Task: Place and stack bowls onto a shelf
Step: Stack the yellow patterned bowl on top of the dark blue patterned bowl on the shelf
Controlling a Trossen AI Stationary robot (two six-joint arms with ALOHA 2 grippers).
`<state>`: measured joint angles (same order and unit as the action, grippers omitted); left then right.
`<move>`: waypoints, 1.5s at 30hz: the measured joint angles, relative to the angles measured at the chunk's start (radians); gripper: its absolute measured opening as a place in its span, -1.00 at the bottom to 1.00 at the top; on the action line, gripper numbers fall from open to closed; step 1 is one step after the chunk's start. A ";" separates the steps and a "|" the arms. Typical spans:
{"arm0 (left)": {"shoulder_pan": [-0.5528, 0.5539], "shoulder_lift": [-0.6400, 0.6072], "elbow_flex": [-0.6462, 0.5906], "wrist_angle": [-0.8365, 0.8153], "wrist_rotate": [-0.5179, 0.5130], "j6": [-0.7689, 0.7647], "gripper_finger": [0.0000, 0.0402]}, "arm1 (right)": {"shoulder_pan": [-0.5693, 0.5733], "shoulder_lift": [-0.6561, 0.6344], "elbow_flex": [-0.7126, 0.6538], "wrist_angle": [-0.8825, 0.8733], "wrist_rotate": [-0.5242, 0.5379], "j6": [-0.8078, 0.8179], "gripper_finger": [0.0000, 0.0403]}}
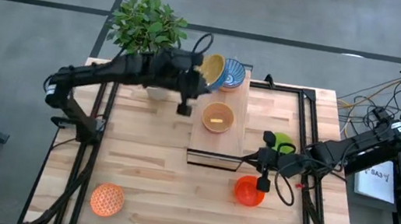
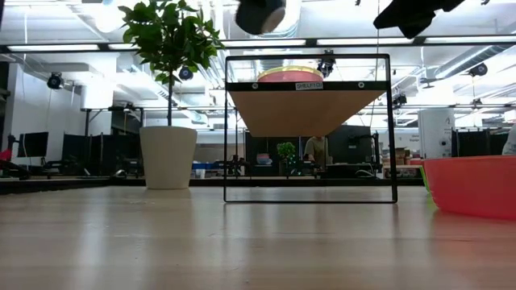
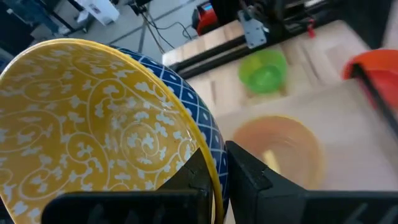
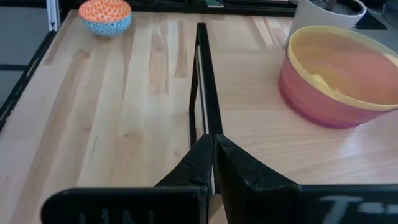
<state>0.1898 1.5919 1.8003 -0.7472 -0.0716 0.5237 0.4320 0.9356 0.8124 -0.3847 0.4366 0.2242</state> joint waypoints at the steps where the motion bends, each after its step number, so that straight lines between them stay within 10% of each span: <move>1: 0.020 0.012 0.009 0.010 0.015 0.015 -0.95 | 0.000 -0.002 0.000 0.002 0.001 0.001 -0.94; 24: 0.225 0.510 0.558 -0.249 0.143 0.159 -0.95 | 0.000 -0.006 -0.008 -0.007 0.000 -0.007 -0.94; 45: 0.246 0.519 0.509 -0.264 0.092 0.137 -0.81 | 0.000 -0.012 -0.009 -0.015 0.000 -0.008 -0.94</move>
<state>0.4358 2.1105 2.3097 -1.0113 0.0201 0.6609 0.4318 0.9237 0.8032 -0.3994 0.4370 0.2167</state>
